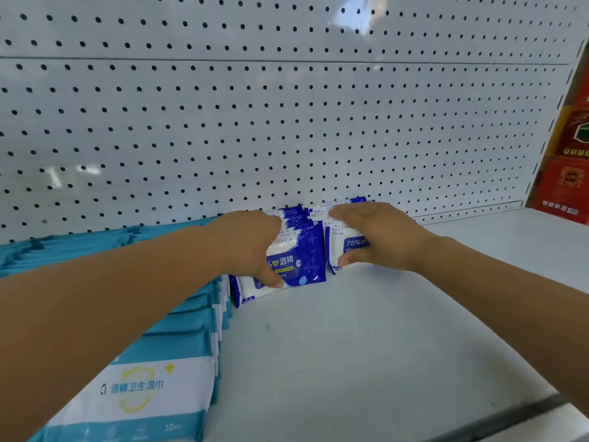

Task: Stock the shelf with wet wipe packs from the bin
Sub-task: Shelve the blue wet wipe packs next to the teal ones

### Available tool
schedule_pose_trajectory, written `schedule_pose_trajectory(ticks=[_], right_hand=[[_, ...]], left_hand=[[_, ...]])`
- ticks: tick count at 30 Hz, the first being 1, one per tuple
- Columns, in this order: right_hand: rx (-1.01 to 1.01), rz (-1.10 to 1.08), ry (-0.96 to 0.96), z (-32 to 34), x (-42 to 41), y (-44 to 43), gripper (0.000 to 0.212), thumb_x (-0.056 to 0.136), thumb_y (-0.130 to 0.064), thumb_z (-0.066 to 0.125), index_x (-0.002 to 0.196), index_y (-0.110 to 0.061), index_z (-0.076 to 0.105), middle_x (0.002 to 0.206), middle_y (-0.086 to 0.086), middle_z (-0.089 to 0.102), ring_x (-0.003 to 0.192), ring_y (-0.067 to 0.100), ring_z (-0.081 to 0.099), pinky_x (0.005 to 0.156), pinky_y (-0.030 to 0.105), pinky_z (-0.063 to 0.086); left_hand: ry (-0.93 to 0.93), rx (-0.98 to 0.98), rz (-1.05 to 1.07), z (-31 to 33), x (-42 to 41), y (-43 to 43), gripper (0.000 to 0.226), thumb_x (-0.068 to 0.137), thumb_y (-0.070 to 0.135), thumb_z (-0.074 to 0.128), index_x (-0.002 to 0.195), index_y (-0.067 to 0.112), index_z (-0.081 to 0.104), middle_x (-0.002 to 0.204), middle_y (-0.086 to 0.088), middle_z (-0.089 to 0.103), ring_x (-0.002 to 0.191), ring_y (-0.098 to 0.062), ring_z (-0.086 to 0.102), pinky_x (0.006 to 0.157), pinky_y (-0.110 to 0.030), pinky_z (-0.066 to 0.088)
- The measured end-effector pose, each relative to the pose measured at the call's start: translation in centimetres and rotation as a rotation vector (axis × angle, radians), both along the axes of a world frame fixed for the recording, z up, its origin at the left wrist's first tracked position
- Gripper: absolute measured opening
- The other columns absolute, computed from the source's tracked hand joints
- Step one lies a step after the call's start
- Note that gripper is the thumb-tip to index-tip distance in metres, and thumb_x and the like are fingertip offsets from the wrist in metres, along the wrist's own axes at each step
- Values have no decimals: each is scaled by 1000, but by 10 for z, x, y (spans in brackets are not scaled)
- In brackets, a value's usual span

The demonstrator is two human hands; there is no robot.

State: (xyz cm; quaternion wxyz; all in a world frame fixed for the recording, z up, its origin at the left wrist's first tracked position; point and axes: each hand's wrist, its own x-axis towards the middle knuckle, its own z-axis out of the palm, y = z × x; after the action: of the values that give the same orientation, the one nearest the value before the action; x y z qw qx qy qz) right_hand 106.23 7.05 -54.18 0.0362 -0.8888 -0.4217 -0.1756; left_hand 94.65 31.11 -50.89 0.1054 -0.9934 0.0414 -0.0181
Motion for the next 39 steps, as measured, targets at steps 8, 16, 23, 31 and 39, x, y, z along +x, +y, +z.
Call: schedule_pose_trajectory(ticks=[8, 16, 23, 31, 39], right_hand=[[-54, 29, 34, 3, 5, -3, 98, 79, -72, 63, 157, -31, 21, 165, -11, 20, 153, 9, 12, 125, 37, -1], [-36, 15, 77, 20, -11, -11, 113, 73, -73, 69, 159, -28, 13, 167, -9, 13, 153, 11, 10, 126, 38, -2], [91, 3, 208, 37, -68, -12, 92, 80, -64, 70, 155, -28, 31, 159, -8, 32, 146, 12, 29, 117, 29, 28], [74, 168, 408, 68, -190, 43, 91, 79, -58, 75, 153, -30, 31, 156, -15, 33, 142, 6, 31, 109, 18, 26], [-367, 161, 159, 29, -237, 131, 133, 74, -75, 66, 157, -14, -18, 166, 4, -20, 154, 19, -15, 125, 45, -7]], left_hand=[[33, -140, -27, 0, -1, 1, 85, 63, 64, 84, 126, 22, 45, 120, 2, 54, 104, -15, 55, 90, -32, 50], [68, -50, -14, 17, -20, -1, 108, 58, 78, 76, 142, 24, 34, 142, 1, 42, 128, -18, 41, 111, -38, 34], [34, -345, 99, 48, -81, 11, 71, 75, 63, 74, 132, 27, 52, 131, 10, 55, 118, -13, 52, 98, -26, 41], [191, -367, 290, 71, -194, 60, 125, 59, 68, 82, 157, 33, 13, 162, 12, 21, 147, -14, 26, 121, -33, 22], [166, 5, 292, 30, -242, 92, 133, 68, 81, 64, 159, 17, -9, 166, -4, -16, 152, -19, -18, 121, -44, -14]])
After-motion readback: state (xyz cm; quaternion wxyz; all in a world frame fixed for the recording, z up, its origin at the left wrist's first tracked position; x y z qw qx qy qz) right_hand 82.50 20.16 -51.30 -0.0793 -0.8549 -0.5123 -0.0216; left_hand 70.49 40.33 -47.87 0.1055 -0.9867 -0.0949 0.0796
